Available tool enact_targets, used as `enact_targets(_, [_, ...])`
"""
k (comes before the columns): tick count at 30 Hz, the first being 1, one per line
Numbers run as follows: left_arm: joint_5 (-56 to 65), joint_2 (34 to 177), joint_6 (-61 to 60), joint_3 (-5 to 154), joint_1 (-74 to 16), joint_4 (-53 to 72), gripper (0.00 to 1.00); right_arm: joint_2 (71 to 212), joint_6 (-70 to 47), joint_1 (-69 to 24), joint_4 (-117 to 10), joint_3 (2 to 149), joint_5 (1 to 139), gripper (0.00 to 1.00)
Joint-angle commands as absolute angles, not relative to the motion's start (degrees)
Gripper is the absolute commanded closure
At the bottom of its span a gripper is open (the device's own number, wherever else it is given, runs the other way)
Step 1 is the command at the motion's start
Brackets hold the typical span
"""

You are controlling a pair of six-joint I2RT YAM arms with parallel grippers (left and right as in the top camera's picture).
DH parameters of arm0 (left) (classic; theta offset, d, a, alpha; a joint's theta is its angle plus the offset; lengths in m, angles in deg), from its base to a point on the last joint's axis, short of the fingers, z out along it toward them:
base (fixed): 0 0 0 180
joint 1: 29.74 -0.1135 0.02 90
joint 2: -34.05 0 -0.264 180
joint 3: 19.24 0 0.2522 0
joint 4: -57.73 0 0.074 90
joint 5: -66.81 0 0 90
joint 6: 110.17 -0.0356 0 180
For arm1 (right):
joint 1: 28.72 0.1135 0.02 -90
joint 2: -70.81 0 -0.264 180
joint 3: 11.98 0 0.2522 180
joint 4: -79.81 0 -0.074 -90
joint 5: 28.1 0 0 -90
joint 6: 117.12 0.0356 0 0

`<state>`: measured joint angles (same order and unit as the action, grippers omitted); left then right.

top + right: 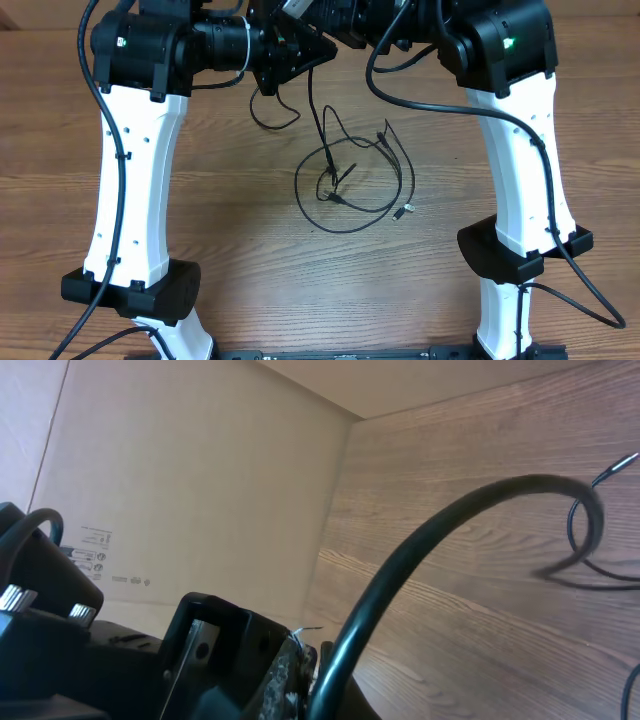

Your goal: Untangle cables

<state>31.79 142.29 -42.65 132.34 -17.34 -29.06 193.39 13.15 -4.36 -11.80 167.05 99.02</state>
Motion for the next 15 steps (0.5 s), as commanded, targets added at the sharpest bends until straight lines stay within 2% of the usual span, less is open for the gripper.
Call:
enact_targets(1, [30.91,142.97,-41.08,132.67,-17.53,-28.21,0.96,193.61,12.65,-4.91,-11.54,167.86,97.49,0.96])
enact_targets(2, [30.76,142.58,-40.14,132.84,-17.73,-27.91,0.96,193.63,10.33,-5.48,-9.92,167.86,91.75,0.74])
enact_targets(4, [28.09,141.35,-35.99,133.58,-18.43,-27.73,0.96,193.67,10.09,-6.22,-5.92,167.86,82.83,0.39])
enact_targets(5, [24.79,140.46,-31.97,134.04,-19.22,-27.75,0.96,193.67,10.09,-6.53,-3.95,167.84,79.16,0.27])
enact_targets(6, [22.15,139.69,-28.77,134.28,-19.96,-27.75,0.96,193.74,10.09,-6.77,-2.64,167.80,76.80,0.20])
enact_targets(7, [19.96,138.64,-25.58,134.31,-20.90,-27.69,0.96,193.74,10.07,-7.20,-0.59,167.51,74.02,0.08])
enact_targets(9, [18.56,136.83,-22.11,134.31,-22.65,-27.67,0.96,193.96,7.14,-8.28,2.15,165.87,73.91,0.00])
enact_targets(15, [14.78,133.22,-20.18,134.31,-24.97,-27.56,0.96,194.37,-0.99,-9.52,3.22,153.48,85.28,0.00])
